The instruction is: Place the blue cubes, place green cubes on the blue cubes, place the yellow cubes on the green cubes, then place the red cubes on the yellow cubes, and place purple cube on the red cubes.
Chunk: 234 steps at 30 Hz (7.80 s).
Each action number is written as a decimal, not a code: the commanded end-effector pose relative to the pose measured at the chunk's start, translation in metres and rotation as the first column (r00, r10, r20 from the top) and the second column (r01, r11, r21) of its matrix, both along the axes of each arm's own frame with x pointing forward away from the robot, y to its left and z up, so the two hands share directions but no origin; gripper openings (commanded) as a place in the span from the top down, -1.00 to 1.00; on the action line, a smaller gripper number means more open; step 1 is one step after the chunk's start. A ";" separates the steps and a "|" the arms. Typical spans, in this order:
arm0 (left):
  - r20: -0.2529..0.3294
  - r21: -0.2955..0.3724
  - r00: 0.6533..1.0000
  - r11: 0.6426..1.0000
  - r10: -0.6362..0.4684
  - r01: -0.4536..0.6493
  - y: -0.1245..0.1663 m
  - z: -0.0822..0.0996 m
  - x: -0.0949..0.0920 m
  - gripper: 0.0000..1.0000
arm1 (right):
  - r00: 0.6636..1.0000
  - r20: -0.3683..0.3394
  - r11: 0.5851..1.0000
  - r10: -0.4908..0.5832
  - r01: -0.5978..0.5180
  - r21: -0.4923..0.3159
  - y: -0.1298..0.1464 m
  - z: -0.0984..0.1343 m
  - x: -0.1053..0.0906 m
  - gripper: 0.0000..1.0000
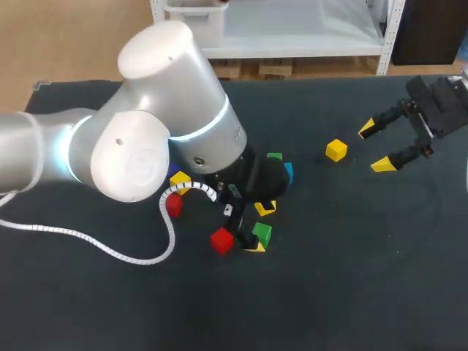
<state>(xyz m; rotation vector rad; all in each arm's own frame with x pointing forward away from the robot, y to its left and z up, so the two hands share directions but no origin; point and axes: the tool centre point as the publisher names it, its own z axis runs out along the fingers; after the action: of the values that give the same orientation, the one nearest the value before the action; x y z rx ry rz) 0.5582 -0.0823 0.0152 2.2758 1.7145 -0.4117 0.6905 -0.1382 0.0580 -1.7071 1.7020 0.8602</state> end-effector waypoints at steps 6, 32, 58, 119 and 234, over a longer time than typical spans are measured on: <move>-0.029 0.008 0.999 1.000 -0.014 0.014 0.000 -0.017 0.004 -0.46 | 1.000 0.001 1.000 0.000 0.000 0.001 0.000 0.000 0.000 -1.00; -0.028 0.010 1.000 1.000 -0.008 0.008 0.014 -0.019 0.002 0.65 | 1.000 0.001 1.000 0.000 0.000 0.001 0.000 0.000 0.000 -1.00; 0.074 -0.044 0.976 0.978 0.206 -0.203 0.044 0.052 0.087 1.00 | 1.000 0.001 1.000 0.000 0.000 0.001 0.000 0.000 0.000 -1.00; -0.005 -0.035 0.987 0.987 0.159 -0.159 0.023 0.015 0.150 1.00 | 1.000 0.001 1.000 0.000 0.000 0.001 0.000 0.000 0.000 -1.00; -0.016 -0.011 0.987 0.987 0.162 -0.162 0.024 0.012 0.159 0.07 | 1.000 0.001 1.000 0.000 0.000 0.001 0.000 0.000 0.000 -1.00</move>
<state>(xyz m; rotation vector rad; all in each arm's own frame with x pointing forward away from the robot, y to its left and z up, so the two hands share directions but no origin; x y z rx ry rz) 0.7141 -0.0575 0.0282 2.1053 1.8823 -0.3987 0.6906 -0.1382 0.0581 -1.7072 1.7020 0.8604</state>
